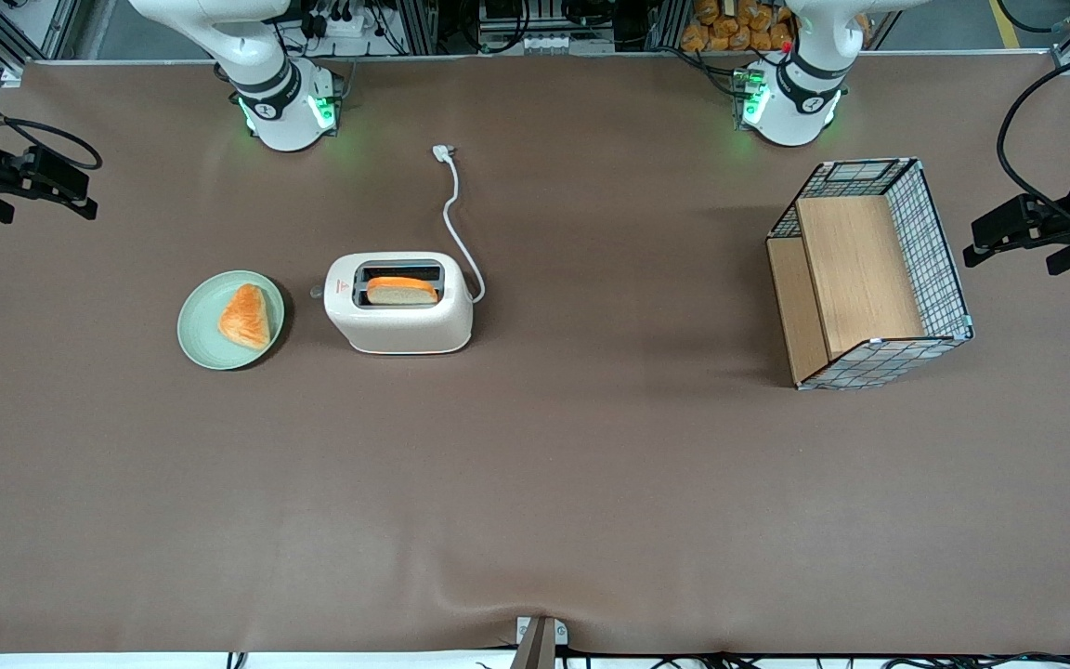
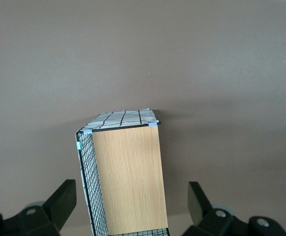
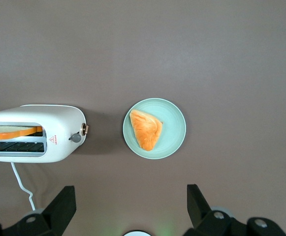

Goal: Press toaster button with right arm

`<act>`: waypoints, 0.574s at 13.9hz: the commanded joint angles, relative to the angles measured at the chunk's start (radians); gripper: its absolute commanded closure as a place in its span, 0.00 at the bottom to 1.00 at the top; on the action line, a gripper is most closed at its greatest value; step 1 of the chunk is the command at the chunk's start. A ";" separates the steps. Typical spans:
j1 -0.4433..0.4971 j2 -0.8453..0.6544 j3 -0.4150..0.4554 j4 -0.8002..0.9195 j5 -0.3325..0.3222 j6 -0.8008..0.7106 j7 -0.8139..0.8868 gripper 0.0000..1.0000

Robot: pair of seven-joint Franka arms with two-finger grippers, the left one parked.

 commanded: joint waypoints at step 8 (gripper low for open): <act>-0.006 0.016 0.004 -0.008 0.027 0.019 0.000 0.00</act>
